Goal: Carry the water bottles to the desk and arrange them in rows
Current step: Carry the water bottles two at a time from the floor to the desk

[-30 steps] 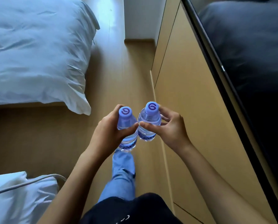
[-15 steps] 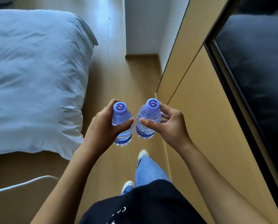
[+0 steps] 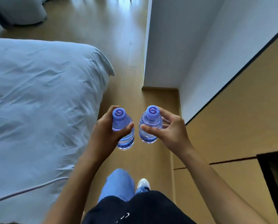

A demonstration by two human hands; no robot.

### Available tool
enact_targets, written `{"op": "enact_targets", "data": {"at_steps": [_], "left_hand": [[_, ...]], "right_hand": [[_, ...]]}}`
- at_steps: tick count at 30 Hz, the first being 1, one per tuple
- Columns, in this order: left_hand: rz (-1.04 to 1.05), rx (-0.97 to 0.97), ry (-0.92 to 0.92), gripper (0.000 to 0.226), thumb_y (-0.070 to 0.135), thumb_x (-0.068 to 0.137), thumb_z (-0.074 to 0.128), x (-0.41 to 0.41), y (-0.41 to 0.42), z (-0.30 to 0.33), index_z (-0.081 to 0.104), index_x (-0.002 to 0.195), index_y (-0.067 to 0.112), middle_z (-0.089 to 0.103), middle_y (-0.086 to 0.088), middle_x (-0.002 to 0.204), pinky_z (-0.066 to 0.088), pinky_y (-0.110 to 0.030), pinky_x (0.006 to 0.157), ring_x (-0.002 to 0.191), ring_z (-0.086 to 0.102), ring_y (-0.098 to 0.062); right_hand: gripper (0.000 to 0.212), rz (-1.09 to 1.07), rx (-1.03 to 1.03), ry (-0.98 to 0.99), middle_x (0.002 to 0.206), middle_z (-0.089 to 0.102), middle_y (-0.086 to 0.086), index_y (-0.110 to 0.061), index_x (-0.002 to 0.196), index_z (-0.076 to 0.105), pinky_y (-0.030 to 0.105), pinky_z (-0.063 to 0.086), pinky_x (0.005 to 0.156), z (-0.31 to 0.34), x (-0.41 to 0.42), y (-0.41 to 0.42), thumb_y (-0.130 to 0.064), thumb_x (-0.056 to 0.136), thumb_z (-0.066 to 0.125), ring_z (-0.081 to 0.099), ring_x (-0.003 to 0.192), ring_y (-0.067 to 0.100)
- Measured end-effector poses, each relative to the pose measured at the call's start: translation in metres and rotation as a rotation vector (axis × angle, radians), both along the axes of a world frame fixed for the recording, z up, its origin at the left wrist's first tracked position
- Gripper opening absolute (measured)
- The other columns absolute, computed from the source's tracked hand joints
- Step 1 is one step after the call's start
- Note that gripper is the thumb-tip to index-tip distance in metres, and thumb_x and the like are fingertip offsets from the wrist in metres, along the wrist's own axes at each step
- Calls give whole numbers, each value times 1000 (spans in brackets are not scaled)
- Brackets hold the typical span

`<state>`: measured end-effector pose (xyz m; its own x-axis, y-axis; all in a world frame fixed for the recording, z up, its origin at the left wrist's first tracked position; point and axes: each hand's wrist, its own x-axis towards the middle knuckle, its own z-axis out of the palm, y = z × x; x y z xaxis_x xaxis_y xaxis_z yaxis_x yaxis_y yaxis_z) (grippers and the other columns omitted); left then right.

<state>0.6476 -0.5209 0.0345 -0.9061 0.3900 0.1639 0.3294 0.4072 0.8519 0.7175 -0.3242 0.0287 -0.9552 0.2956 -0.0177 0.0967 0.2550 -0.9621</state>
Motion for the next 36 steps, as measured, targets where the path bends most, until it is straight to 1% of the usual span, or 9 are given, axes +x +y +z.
{"op": "enact_targets", "data": {"at_steps": [3,6,11,15,22,26,30,34,36], "left_hand": [[40,13,-13,32,34,73,74,-76,20,-1,50,94,34,61,19,89,39,-3,65,71,56,6],[66,-4,-21,31,36,71,74,-158,34,-6,52,94,30,61,19,87,41,-7,64,71,57,1],[2,-60,-11,36,22,74,83,-311,53,-11,52,92,27,63,11,79,40,-5,64,70,58,1],[-21,-117,16,35,24,76,81,-434,66,1,53,96,26,64,11,80,45,-15,65,72,59,-3],[-36,-108,43,37,26,78,79,-617,107,9,50,100,27,59,21,85,44,-6,65,77,58,7],[-10,-129,65,38,30,77,79,-724,139,2,49,99,28,58,22,82,43,-5,62,74,58,5],[37,-148,62,38,36,76,78,-834,177,3,49,101,29,58,25,81,45,-7,63,72,61,4],[58,-74,55,38,29,75,81,-927,205,14,52,100,29,61,23,81,43,-3,64,75,60,7],[56,-55,48,38,24,75,81,-966,218,19,53,100,27,60,22,81,41,-1,64,74,59,9]], "right_hand": [[57,34,-15,4,103,72,-21,-23,122,67,13,53,78,-2,-82,20,-26,70,88,69,95,-3],[55,43,-16,16,102,73,-20,-25,119,67,15,55,77,-8,-169,34,-23,69,89,70,93,-1],[55,33,-36,37,103,74,-18,-27,119,65,16,56,78,-13,-320,50,-34,68,85,71,94,1],[50,8,-53,30,99,74,-21,-36,113,64,16,56,76,-5,-435,62,-33,67,84,72,93,2],[51,-4,-75,15,102,77,-10,-33,114,67,26,58,84,-1,-611,100,-32,67,87,73,95,8],[48,13,-30,39,100,75,-17,-40,109,66,19,56,80,-5,-721,133,-35,66,86,71,93,3],[48,25,-15,58,100,73,-25,-38,112,66,10,52,77,-3,-833,174,-38,68,84,69,95,-3],[50,34,11,80,98,68,-37,-37,115,64,7,50,77,9,-928,208,-43,69,80,67,97,-6],[51,28,9,92,97,68,-37,-34,116,64,6,49,77,14,-968,221,-43,69,80,66,98,-7]]}}
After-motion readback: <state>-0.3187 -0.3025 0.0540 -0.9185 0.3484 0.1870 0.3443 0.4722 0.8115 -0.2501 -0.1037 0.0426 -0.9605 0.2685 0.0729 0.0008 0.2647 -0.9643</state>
